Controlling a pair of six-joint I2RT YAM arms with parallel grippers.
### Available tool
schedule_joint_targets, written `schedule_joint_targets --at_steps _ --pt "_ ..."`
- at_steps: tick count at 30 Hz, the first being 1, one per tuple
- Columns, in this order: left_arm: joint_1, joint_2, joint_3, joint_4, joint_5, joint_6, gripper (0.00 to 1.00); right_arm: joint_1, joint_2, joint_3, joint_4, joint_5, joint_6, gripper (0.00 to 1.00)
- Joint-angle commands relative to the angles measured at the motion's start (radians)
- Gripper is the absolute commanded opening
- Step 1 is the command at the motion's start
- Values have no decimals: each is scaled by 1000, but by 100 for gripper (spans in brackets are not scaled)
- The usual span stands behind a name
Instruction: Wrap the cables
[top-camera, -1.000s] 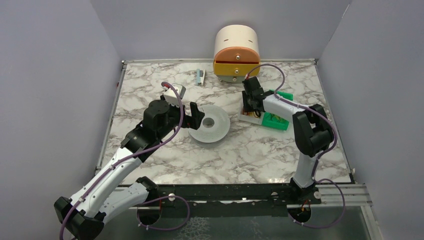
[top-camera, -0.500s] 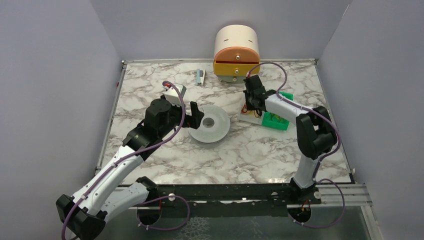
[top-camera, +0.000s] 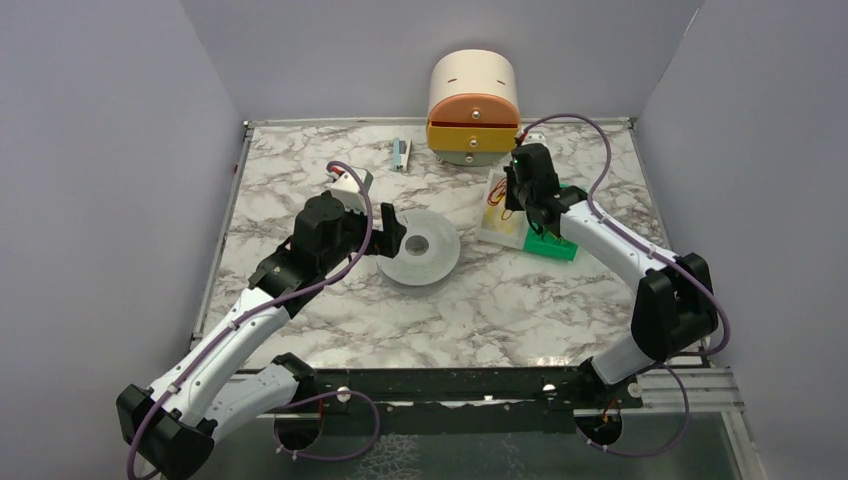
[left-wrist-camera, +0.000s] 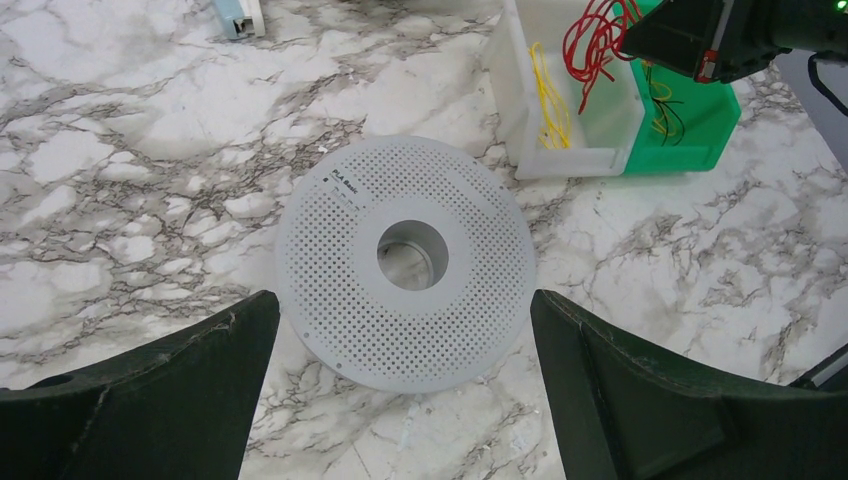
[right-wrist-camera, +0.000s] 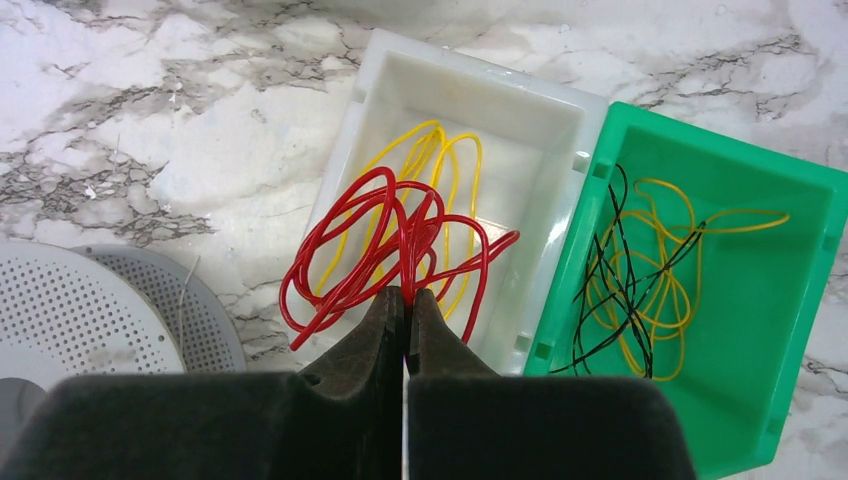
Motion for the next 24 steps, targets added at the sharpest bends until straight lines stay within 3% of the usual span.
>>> schedule_joint_targets --at_steps 1,12,24 --pt "7 1 -9 5 -26 -7 99 -6 -54 -31 40 18 23 1" --pt "8 5 -12 7 -29 -7 99 -6 -180 -59 54 -20 34 1" --pt "9 12 -25 47 77 -1 99 -6 -385 -119 132 -368 50 1"
